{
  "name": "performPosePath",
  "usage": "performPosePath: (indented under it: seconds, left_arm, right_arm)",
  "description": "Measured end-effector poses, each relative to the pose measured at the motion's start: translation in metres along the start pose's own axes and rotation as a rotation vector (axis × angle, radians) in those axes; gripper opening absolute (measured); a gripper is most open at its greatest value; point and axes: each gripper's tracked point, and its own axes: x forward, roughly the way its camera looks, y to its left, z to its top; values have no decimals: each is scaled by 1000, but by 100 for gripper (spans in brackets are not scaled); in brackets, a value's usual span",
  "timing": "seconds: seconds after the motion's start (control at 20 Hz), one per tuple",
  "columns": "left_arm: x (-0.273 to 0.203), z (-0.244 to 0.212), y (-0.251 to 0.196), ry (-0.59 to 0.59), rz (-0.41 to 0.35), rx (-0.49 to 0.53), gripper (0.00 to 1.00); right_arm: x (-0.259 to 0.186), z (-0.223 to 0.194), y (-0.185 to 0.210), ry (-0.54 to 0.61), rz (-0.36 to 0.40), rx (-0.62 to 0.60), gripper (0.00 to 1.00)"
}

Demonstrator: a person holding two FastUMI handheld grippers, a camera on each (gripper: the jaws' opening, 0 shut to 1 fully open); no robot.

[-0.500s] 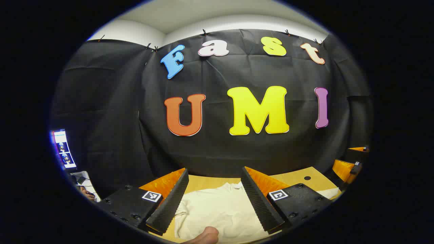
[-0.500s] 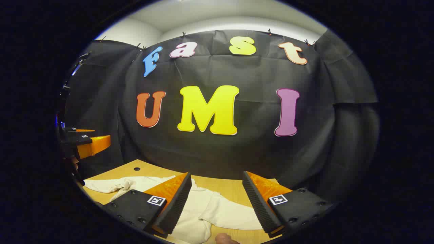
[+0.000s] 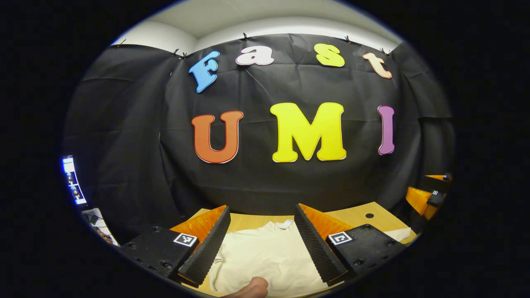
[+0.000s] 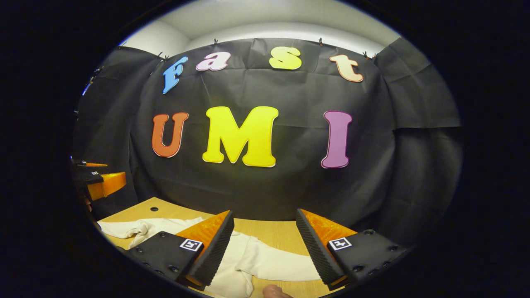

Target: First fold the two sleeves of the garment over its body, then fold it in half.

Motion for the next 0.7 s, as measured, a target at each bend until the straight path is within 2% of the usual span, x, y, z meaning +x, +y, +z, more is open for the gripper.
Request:
performPosePath:
  seconds: [0.45,0.6,0.7]
  left_arm:
    - [4,-5,-4,-3,-106,27,99]
    - [6,-8,-3,6,-116,34,99]
    - [7,-11,-2,13,-114,38,99]
  right_arm:
    - [-5,-4,29,-6,-29,-23,94]
    - [-3,-9,24,7,-49,-21,94]
    - [5,-19,10,24,-90,-23,94]
